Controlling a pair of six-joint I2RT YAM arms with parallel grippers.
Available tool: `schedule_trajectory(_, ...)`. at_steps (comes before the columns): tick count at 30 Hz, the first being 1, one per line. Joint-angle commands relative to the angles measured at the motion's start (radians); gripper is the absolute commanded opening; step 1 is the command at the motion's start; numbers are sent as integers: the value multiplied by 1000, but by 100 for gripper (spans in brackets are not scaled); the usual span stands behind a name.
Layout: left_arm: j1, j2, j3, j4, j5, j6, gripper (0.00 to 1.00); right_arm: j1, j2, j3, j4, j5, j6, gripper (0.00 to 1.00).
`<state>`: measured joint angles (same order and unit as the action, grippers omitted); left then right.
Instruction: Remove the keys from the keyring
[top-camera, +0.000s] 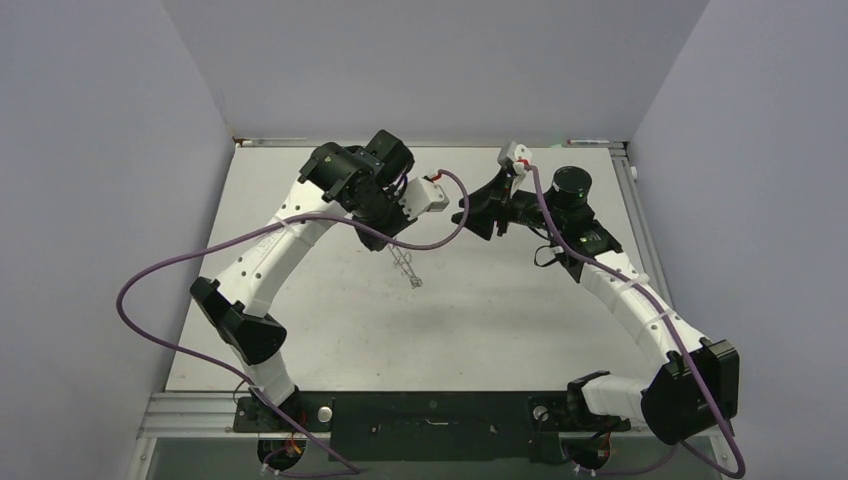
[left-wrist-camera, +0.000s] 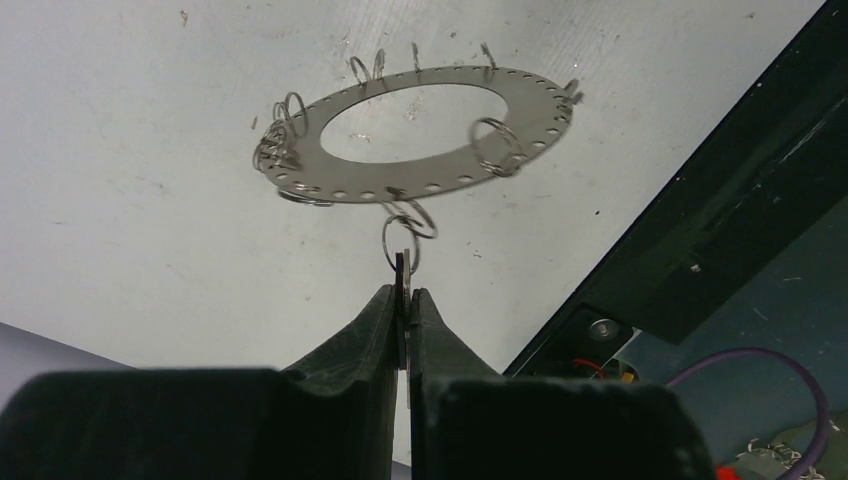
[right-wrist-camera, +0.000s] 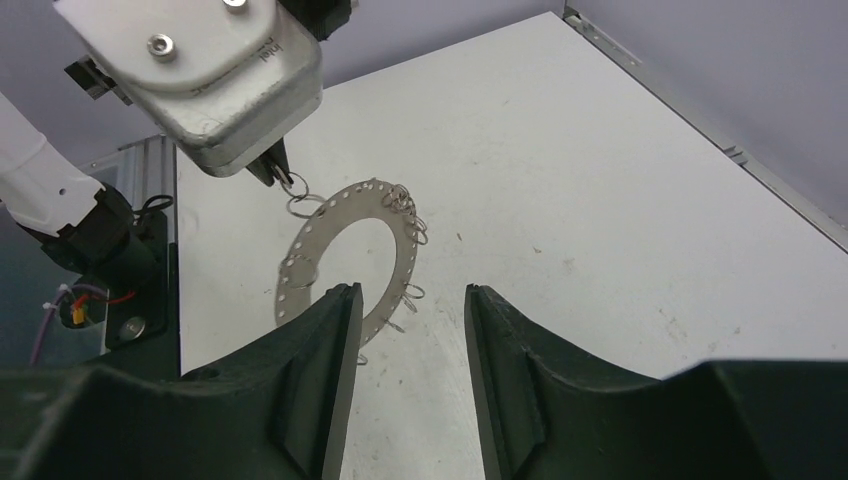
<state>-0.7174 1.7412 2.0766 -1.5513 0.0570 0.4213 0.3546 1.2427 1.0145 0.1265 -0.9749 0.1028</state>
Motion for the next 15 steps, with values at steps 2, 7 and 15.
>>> schedule_trajectory(2, 12, 9, 28, -44, 19, -152, 0, -1, -43, -22, 115, 25, 58, 41)
schedule_trajectory(7, 45, 18, 18, -44, 91, -248, 0, 35, -51, -47, 130, 60, 75, 37)
schedule_trajectory(15, 82, 11, 9, -44, 169, -257, 0, 156, -43, -92, 180, 97, 61, 37)
